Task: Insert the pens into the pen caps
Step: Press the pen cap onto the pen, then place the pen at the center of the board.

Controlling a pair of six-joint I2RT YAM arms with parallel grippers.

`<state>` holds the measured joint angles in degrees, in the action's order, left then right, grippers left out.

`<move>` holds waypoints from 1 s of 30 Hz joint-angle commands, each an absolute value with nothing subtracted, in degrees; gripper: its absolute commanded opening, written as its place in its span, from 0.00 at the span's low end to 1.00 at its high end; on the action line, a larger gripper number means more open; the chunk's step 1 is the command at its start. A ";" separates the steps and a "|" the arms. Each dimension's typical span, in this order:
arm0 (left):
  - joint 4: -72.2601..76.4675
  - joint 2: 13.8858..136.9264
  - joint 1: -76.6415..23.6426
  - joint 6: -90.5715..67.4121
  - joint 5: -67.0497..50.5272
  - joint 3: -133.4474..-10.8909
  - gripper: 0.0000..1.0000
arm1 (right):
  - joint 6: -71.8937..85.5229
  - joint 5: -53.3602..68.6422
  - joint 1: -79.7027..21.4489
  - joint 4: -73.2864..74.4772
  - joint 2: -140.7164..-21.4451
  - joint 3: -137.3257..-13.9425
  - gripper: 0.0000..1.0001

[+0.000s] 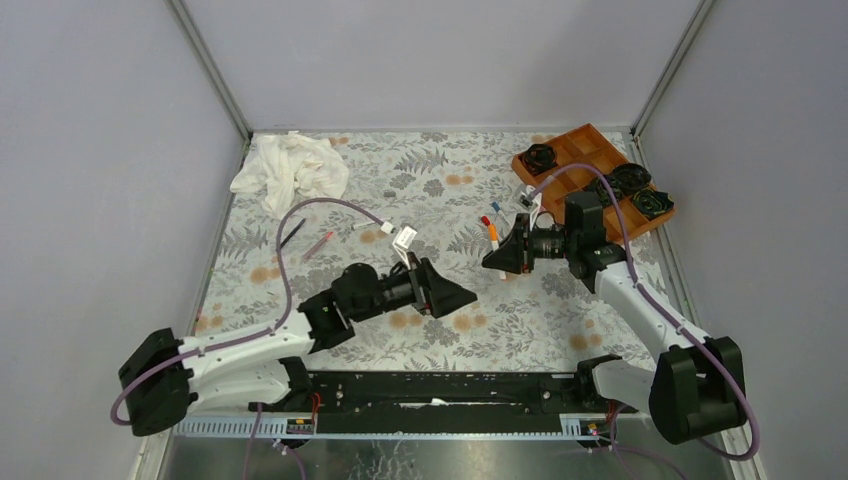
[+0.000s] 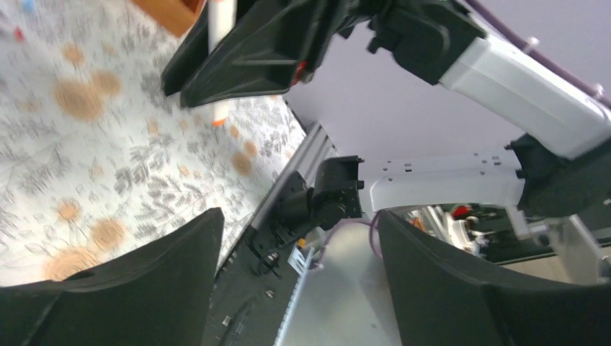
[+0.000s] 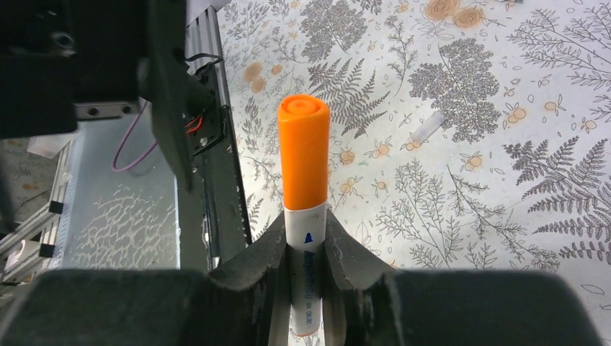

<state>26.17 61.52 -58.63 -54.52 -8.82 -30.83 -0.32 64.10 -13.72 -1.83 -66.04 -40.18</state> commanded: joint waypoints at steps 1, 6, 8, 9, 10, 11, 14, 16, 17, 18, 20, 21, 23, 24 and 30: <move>29.63 54.53 -58.23 -43.50 -4.21 -28.15 0.88 | -6.86 63.81 -13.14 2.80 -67.89 -44.51 0.00; 32.47 49.47 -58.05 -38.19 6.80 -21.75 0.99 | -9.34 45.05 -12.48 6.64 -70.95 -47.55 0.03; 33.95 48.71 -57.74 -37.31 9.65 -19.52 0.99 | -10.86 37.59 -12.43 9.00 -74.04 -50.25 0.04; 33.89 48.55 -57.63 -36.74 10.84 -18.83 0.99 | -11.94 35.44 -12.52 11.18 -75.89 -51.81 0.04; 33.35 48.44 -57.55 -36.35 12.02 -18.47 0.99 | -12.86 33.90 -12.55 12.37 -78.04 -53.48 0.05; 32.48 48.35 -57.49 -36.04 13.04 -18.32 0.99 | -13.77 32.23 -12.63 13.44 -80.16 -55.11 0.06; 30.32 47.62 -57.24 -34.83 14.37 -17.73 0.99 | -15.37 27.70 -13.28 16.73 -88.11 -60.15 0.08; 28.31 46.81 -57.22 -34.54 15.33 -17.52 0.99 | -15.55 25.89 -13.71 18.36 -92.63 -63.37 0.09; 27.16 46.35 -57.26 -34.54 15.89 -17.38 0.99 | -15.56 25.10 -14.10 18.71 -94.45 -64.60 0.09; 26.21 45.67 -57.27 -34.52 16.46 -17.09 0.99 | -15.63 24.30 -14.59 18.91 -96.38 -65.79 0.09; 25.01 43.92 -57.22 -34.94 17.66 -16.04 0.99 | -15.85 22.91 -15.52 19.43 -99.91 -67.92 0.10; 24.85 42.83 -57.21 -35.09 18.07 -15.40 0.99 | -15.90 22.27 -16.04 19.93 -101.64 -69.15 0.10; 24.17 40.55 -57.17 -35.51 18.88 -14.24 0.99 | -15.95 21.48 -17.11 20.97 -104.72 -71.76 0.10; 23.52 39.38 -57.13 -35.67 19.41 -13.82 0.99 | -15.99 21.24 -17.61 21.34 -105.89 -72.67 0.10; 19.50 33.56 -57.15 -36.01 21.56 -12.58 0.99 | -15.27 19.29 -19.48 21.11 -109.39 -74.30 0.13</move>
<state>22.09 36.42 -57.52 -36.75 17.91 -13.58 -14.81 21.91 -18.35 19.57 -108.38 -71.55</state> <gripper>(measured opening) 0.986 0.229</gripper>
